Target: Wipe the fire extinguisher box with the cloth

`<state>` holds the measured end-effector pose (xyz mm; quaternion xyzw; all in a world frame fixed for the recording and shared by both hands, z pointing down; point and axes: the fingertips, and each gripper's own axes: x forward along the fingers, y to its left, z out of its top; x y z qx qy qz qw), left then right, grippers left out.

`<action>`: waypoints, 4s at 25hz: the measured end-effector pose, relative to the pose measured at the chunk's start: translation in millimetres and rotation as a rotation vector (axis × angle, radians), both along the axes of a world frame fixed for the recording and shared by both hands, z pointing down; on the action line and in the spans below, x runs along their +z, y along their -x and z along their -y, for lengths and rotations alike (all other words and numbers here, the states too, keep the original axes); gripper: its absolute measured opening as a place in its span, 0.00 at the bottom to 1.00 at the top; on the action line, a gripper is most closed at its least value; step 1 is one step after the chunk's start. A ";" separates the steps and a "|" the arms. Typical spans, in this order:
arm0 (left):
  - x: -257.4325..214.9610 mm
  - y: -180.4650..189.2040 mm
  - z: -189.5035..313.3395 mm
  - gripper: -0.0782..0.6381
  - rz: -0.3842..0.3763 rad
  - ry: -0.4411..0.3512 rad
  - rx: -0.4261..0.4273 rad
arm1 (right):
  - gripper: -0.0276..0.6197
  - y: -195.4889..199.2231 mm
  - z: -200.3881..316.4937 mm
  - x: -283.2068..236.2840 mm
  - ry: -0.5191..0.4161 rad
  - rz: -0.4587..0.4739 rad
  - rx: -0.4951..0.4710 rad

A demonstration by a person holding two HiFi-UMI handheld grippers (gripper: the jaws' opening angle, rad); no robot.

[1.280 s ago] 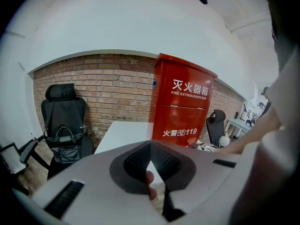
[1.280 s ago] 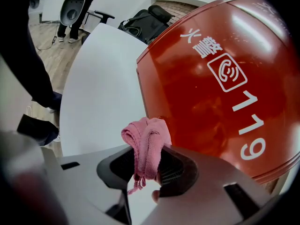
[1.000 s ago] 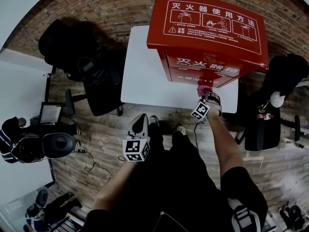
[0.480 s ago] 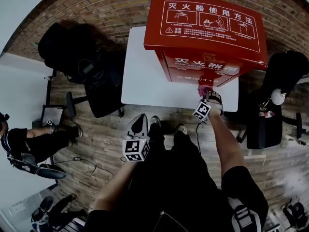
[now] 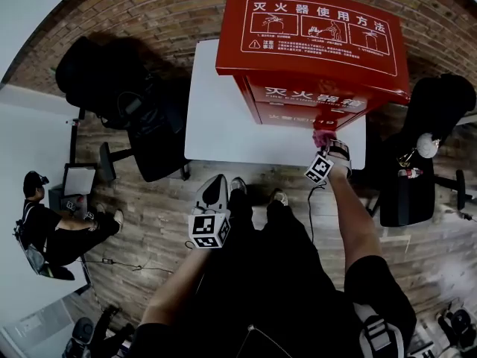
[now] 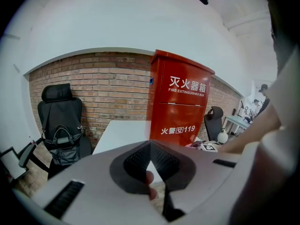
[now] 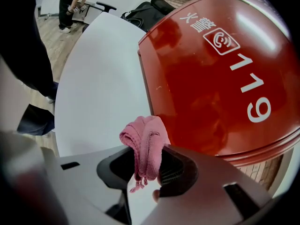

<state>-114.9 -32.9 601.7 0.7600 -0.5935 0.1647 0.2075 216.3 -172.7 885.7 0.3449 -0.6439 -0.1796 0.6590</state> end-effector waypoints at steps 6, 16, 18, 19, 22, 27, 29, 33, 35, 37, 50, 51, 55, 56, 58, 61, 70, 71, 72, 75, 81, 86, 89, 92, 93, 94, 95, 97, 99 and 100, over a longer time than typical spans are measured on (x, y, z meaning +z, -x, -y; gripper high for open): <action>-1.0 -2.5 -0.7 0.13 0.005 -0.003 0.004 | 0.23 -21.6 -2.0 -1.0 0.005 -0.026 0.007; -2.4 -4.8 -5.9 0.13 0.008 -0.004 0.012 | 0.23 -25.5 0.1 -10.2 -0.046 -0.016 0.021; -3.2 -3.6 -6.3 0.13 0.008 -0.007 0.011 | 0.23 -24.6 1.0 -16.3 -0.066 -0.011 0.018; -3.5 -3.7 -6.4 0.13 0.007 -0.009 0.012 | 0.23 -24.4 1.5 -19.3 -0.074 -0.010 0.017; -4.2 -7.2 -6.7 0.13 0.003 -0.014 0.020 | 0.23 -24.3 2.9 -28.5 -0.095 -0.011 0.014; -4.5 -15.0 -7.4 0.13 -0.003 -0.016 0.036 | 0.23 -23.4 2.6 -40.7 -0.125 -0.007 0.013; -5.0 -17.6 -7.0 0.13 -0.004 -0.016 0.042 | 0.23 -23.2 2.4 -46.2 -0.136 -0.004 0.010; -7.4 -21.5 -5.2 0.13 -0.011 -0.032 0.047 | 0.23 -22.1 2.3 -58.3 -0.160 -0.002 0.005; -8.1 -23.2 -4.1 0.13 -0.013 -0.037 0.050 | 0.23 -22.3 2.6 -63.7 -0.171 0.000 0.007; -8.9 -24.2 -3.3 0.13 -0.016 -0.041 0.053 | 0.23 -22.1 2.7 -69.0 -0.182 0.003 0.012; -14.1 -30.5 0.0 0.13 -0.024 -0.056 0.062 | 0.23 -18.3 3.7 -104.8 -0.239 0.038 0.028; -13.9 -31.2 0.2 0.13 -0.024 -0.058 0.064 | 0.23 -18.4 3.8 -108.3 -0.246 0.038 0.028; -12.7 -32.5 0.2 0.13 -0.023 -0.061 0.066 | 0.23 -17.4 3.7 -121.2 -0.273 0.054 0.030; -13.4 -33.3 0.2 0.13 -0.025 -0.062 0.066 | 0.23 -17.2 3.4 -124.5 -0.279 0.057 0.031; -14.4 -35.4 -0.1 0.13 -0.029 -0.060 0.068 | 0.23 -16.6 3.3 -131.8 -0.294 0.061 0.029; -15.8 -38.1 0.3 0.13 -0.033 -0.060 0.072 | 0.23 -14.4 4.3 -144.3 -0.319 0.068 0.023; -14.3 -43.0 1.5 0.13 -0.035 -0.061 0.082 | 0.23 -9.4 6.1 -180.3 -0.391 0.077 0.005; -14.3 -43.3 1.4 0.13 -0.035 -0.061 0.083 | 0.23 -9.4 6.1 -182.6 -0.400 0.080 0.006; -14.5 -43.7 1.2 0.13 -0.035 -0.061 0.084 | 0.23 -9.5 6.1 -184.8 -0.408 0.084 0.006; -15.4 -44.8 1.4 0.13 -0.034 -0.063 0.088 | 0.23 -10.4 6.2 -196.3 -0.426 0.083 0.007; -17.3 -48.0 1.2 0.13 -0.034 -0.067 0.097 | 0.23 -11.2 5.2 -219.0 -0.452 0.092 0.010; -18.4 -47.8 1.5 0.13 -0.032 -0.069 0.100 | 0.23 -11.2 4.8 -231.6 -0.478 0.087 0.005; -18.6 -47.7 1.4 0.13 -0.032 -0.070 0.102 | 0.23 -11.9 4.9 -240.3 -0.500 0.087 0.005; -19.0 -47.7 0.6 0.13 -0.032 -0.070 0.103 | 0.23 -12.8 4.5 -248.6 -0.517 0.087 0.006; -19.0 -47.5 0.2 0.13 -0.032 -0.070 0.103 | 0.23 -13.2 4.3 -251.6 -0.523 0.087 0.007; -19.0 -47.0 -0.3 0.13 -0.032 -0.070 0.102 | 0.23 -13.4 4.0 -254.6 -0.530 0.088 0.008; -18.9 -46.4 -0.8 0.13 -0.033 -0.070 0.101 | 0.23 -13.5 3.8 -257.7 -0.538 0.089 0.009; -18.9 -45.5 -1.3 0.13 -0.034 -0.071 0.099 | 0.23 -13.5 3.8 -264.7 -0.556 0.091 0.009; -19.0 -45.4 -1.9 0.13 -0.035 -0.073 0.099 | 0.23 -13.4 4.3 -272.4 -0.574 0.093 0.008; -19.0 -45.4 -2.3 0.13 -0.035 -0.074 0.099 | 0.23 -13.3 4.4 -276.5 -0.583 0.094 0.008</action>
